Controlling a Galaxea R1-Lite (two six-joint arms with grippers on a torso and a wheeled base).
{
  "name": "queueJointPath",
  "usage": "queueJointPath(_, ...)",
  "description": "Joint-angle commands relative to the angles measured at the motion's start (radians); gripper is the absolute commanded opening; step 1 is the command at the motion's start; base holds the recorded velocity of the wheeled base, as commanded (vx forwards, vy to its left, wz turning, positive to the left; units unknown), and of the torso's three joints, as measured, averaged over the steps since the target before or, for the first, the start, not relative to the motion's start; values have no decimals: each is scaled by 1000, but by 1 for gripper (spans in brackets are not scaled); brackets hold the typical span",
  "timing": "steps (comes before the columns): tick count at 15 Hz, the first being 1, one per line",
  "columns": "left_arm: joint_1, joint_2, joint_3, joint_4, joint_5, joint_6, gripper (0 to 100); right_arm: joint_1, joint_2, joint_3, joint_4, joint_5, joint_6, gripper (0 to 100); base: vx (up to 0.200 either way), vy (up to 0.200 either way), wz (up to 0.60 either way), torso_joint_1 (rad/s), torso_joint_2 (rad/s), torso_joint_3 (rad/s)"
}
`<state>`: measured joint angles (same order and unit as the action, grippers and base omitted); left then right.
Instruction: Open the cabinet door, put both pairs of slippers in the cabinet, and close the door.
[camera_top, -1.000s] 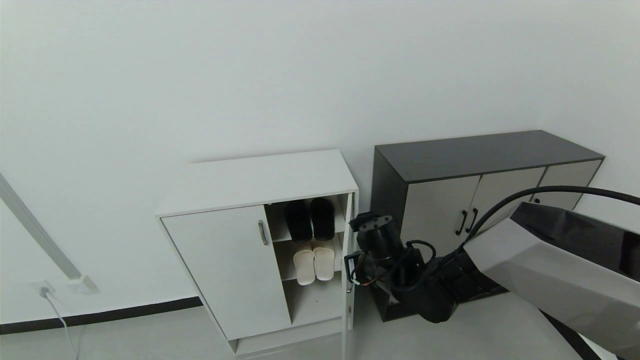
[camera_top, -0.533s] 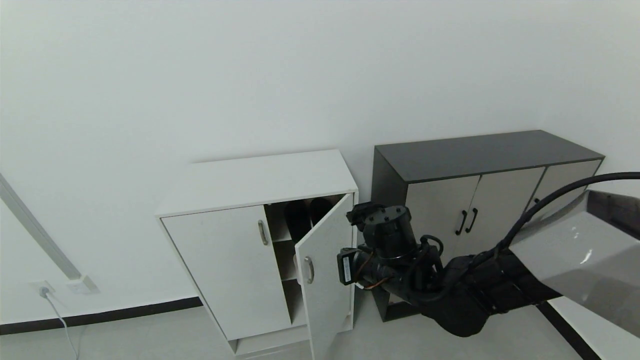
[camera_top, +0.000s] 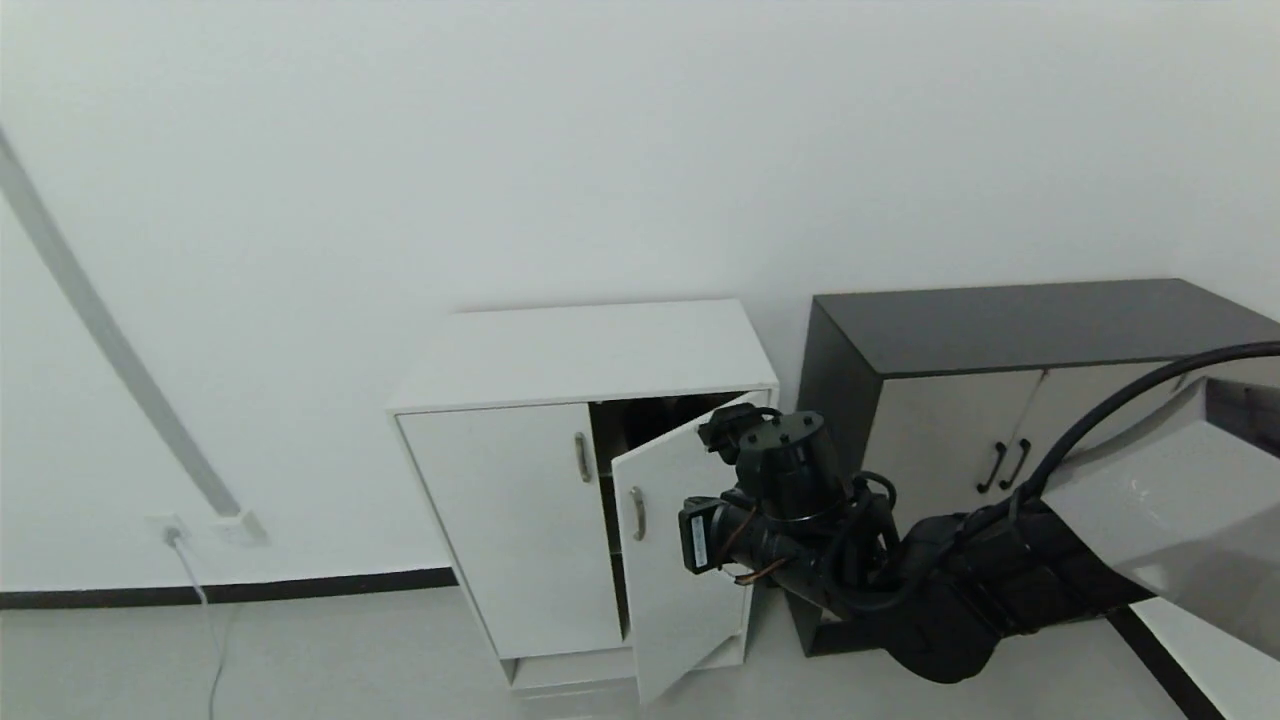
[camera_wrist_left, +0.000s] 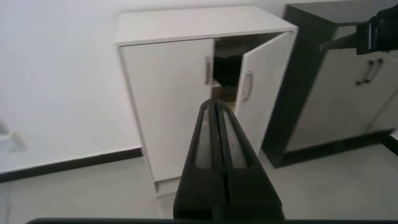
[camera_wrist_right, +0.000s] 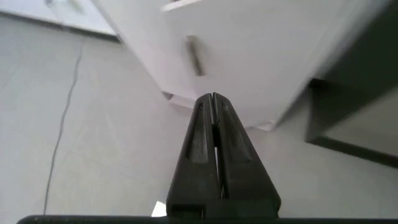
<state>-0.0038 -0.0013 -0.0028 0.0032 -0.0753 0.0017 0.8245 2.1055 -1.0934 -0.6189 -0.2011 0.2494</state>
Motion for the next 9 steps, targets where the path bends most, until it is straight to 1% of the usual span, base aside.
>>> queueJointPath(1,1,1,0,0,0,0,0,-1,-1,3,-1,0,2,0,0,0,600,2,-2,17)
queueJointPath(2,1,1,0,0,0,0,0,-1,-1,6,-2,3,2,0,0,0,600,-2,2,7)
queueJointPath(5,1,1,0,0,0,0,0,-2,-1,36,-21,2,2,0,0,0,0,0,0,0)
queueJointPath(9,1,1,0,0,0,0,0,-11,5,168,-142,-11,-59,0,0,0,0,0,0,0)
